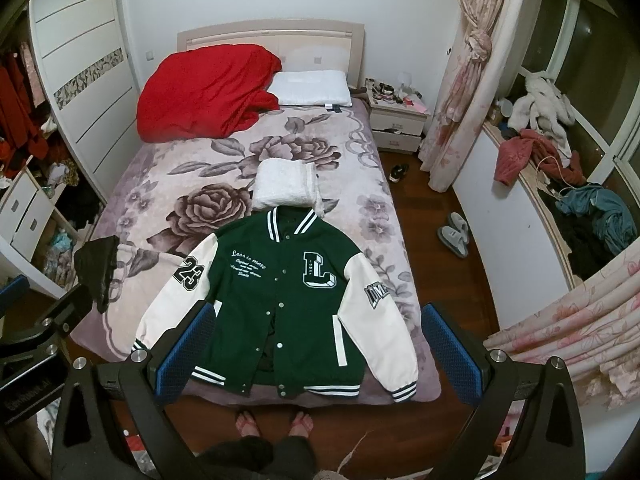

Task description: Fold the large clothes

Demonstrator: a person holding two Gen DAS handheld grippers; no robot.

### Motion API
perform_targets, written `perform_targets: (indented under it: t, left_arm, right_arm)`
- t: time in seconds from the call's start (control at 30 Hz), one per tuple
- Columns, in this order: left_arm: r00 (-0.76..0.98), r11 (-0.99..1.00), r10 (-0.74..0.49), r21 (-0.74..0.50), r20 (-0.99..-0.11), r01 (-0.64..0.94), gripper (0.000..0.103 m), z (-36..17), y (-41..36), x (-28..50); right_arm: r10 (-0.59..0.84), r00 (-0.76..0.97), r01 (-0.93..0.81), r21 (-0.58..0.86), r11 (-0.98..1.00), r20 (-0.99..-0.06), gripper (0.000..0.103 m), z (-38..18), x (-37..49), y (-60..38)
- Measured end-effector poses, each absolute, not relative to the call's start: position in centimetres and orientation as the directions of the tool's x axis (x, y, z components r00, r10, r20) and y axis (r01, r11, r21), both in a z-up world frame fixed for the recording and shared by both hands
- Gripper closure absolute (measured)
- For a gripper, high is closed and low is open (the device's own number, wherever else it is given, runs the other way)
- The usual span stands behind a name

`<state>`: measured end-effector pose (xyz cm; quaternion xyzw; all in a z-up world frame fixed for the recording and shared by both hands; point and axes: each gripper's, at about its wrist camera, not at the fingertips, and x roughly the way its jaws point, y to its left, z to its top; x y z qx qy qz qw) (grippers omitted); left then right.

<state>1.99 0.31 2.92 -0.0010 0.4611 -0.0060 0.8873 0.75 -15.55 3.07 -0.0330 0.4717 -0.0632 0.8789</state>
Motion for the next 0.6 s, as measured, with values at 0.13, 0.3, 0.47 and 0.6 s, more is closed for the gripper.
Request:
perform_targets:
  t: [0.13,0.3,0.47,0.6]
  left_arm:
    - [0.576,1.0,-0.011,-0.007,-0.817,0.008,0.0,2.66,0.26,1.7]
    - [0.576,1.0,-0.011,-0.007,-0.817,0.009,0.0,2.65,0.27,1.61]
    - [0.58,1.0,-0.011,-0.007,-0.815,0.009,0.0,2.75,0.32,1.64]
    - [0.582,1.0,-0.011,-0.008,-0.813,0.008,0.0,2.85,0.3,1.67]
  right_arm:
    - [-0.142,0.547,0.08,-0.117,0.99,-0.825,0.0,3.23,0.67,-15.61]
    - [-0.142,0.55,0.081,-0.117,0.99,-0.823,0.0,3.45,0.74,-15.61]
    - [-0.141,0.552,0.08,-0.116,0.99,-0.822,0.0,3.33,0.52,-15.69]
    - [-0.141,0.553,0.08,-0.116,0.99,-0.821,0.0,3.35,0.5,-15.65]
